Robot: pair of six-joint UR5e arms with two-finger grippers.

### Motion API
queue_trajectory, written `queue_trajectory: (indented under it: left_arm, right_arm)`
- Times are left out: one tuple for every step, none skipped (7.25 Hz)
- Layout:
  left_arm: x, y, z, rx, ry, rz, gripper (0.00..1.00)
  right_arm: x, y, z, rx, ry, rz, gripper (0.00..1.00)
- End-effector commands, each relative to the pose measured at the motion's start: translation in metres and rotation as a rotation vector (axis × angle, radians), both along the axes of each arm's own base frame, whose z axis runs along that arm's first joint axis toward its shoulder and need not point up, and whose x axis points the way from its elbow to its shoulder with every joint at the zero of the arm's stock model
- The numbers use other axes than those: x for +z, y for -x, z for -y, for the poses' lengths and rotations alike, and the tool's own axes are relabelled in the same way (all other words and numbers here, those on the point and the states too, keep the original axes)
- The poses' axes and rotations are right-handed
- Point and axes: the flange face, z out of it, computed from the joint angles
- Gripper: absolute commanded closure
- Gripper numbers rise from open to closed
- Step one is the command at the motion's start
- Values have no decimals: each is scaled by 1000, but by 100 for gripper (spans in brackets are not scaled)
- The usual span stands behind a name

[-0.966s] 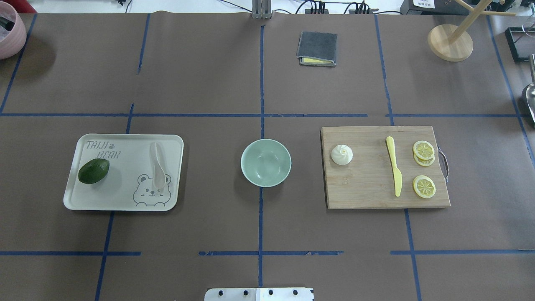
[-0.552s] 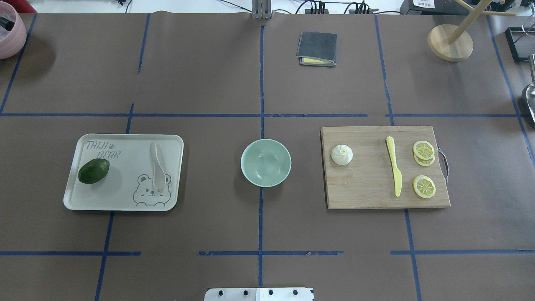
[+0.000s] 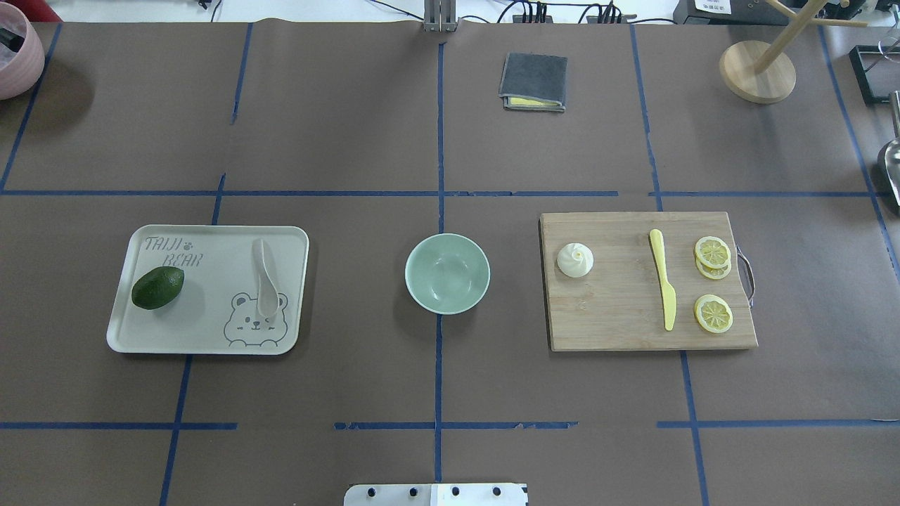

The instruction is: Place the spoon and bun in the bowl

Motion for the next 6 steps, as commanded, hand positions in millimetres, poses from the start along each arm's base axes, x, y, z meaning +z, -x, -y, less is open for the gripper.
queue_trajectory:
  left_arm:
    - [-48,-123,-18,-62,24,4,0]
    - [-56,-184,-31,-52,25,33,0]
    - [-46,-211,-40,-31,93,42,0]
    - [-40,-231,-48,-50,168,54,0]
    - [-37,-269,-68,-105,242,49,0]
    - [-30,-301,-83,-177,323,33,0]
  right_arm:
    - [-1,0,0,0,0,2,0]
    - [1,0,0,1,4,2,0]
    - [5,0,0,0,12,1,0]
    - [4,0,0,1,11,2,0]
    - [5,0,0,1,14,1,0]
    - [7,0,0,1,16,1,0]
